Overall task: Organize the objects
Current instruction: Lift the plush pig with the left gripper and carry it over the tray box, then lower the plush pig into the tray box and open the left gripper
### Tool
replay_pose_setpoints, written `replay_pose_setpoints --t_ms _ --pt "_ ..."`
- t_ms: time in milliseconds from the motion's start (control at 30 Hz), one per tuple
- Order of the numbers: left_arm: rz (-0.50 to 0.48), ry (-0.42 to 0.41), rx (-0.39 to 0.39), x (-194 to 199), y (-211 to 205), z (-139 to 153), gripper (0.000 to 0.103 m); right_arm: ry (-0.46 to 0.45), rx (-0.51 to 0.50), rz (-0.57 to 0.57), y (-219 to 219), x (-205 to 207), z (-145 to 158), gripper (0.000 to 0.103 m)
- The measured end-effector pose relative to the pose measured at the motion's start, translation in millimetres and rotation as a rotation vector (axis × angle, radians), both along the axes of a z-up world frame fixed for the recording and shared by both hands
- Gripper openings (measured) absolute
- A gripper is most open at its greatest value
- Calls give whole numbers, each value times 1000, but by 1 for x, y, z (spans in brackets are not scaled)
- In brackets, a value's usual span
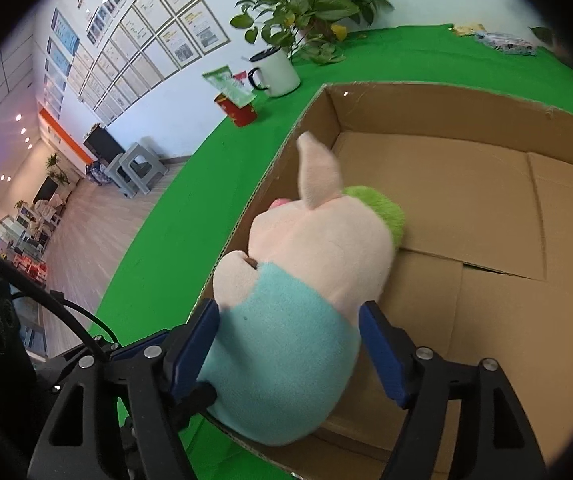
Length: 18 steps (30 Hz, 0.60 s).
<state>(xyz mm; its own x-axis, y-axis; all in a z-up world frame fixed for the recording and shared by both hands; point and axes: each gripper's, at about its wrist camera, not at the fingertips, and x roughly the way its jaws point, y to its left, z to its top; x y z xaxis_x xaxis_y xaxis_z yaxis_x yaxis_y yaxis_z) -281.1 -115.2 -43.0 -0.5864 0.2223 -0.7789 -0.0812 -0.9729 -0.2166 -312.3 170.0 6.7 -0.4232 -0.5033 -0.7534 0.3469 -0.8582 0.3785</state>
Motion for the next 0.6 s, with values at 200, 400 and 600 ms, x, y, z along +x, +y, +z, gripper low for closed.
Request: replay_pose_setpoints --t_ms 200,400,600 --pt "11 -13 11 -1 4 -3 54 83 -25 -117 49 36 22 103" --pt "18 -23 -14 -3 11 -4 42 203 88 -169 72 84 29 103" --pt "46 10 -75 8 23 7 45 329 217 -280 78 125 39 103"
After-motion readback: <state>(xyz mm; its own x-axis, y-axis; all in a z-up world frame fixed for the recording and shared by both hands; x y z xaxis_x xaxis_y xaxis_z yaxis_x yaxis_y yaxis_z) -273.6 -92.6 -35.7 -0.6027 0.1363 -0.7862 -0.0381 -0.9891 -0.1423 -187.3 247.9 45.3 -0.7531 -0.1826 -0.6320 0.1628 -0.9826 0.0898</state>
